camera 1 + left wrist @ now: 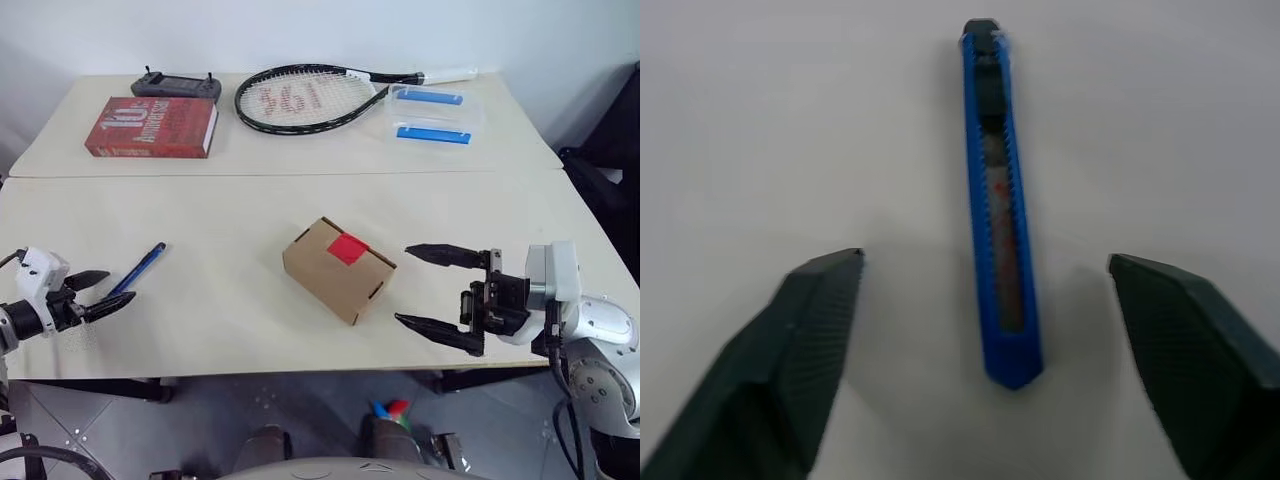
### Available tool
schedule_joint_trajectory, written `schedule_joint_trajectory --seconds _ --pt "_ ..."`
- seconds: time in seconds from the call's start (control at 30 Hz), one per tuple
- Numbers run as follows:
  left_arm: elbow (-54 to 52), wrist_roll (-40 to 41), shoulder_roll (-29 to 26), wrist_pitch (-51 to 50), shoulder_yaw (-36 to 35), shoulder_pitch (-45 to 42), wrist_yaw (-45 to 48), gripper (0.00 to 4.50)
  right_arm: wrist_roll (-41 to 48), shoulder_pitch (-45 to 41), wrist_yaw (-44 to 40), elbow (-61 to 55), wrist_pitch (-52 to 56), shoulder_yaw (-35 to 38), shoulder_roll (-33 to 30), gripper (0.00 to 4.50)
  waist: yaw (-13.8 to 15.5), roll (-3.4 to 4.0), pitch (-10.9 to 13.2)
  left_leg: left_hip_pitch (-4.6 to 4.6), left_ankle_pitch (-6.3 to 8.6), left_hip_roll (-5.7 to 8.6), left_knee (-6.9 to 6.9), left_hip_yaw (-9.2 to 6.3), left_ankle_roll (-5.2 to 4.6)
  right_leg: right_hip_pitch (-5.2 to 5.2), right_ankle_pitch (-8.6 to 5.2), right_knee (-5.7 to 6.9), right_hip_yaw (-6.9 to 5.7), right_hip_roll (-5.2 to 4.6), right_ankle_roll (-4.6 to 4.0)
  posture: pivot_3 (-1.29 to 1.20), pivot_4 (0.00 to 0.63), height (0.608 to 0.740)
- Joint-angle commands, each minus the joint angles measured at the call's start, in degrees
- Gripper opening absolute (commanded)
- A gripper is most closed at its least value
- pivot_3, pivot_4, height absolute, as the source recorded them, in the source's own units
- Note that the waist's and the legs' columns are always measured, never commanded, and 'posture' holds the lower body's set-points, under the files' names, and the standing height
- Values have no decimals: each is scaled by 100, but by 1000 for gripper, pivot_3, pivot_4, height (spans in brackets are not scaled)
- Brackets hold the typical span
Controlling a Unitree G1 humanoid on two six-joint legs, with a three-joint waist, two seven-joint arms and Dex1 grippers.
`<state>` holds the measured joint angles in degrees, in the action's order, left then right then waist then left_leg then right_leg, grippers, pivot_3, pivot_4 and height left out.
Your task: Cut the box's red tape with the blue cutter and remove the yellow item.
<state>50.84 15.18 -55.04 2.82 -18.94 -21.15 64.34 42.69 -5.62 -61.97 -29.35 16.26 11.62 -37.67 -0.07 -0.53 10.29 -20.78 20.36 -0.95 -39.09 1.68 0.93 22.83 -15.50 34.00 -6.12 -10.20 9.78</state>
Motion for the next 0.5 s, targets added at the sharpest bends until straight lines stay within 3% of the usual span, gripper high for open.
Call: schedule_joint_trajectory --seconds 0.03,0.33,0.5 --pt "220 -203 142 89 185 230 -64 2952 48 63 160 -260 -118 149 12 4500 -4 1 0 10 1 0 1 3 -1 -8 0 0 2 -1 0 0 150 740" --pt "44 -248 313 123 298 590 -152 398 47 34 331 -308 -151 56 31 4500 -5 72 -42 60 14 -1 10 39 -12 -29 0 8 6 -15 0 0 150 740" --pt "-203 -106 444 78 209 617 -207 397 64 -73 368 -277 -101 -18 31 4500 -3 84 -49 62 14 0 10 43 -14 -29 0 9 7 -16 0 0 150 740"
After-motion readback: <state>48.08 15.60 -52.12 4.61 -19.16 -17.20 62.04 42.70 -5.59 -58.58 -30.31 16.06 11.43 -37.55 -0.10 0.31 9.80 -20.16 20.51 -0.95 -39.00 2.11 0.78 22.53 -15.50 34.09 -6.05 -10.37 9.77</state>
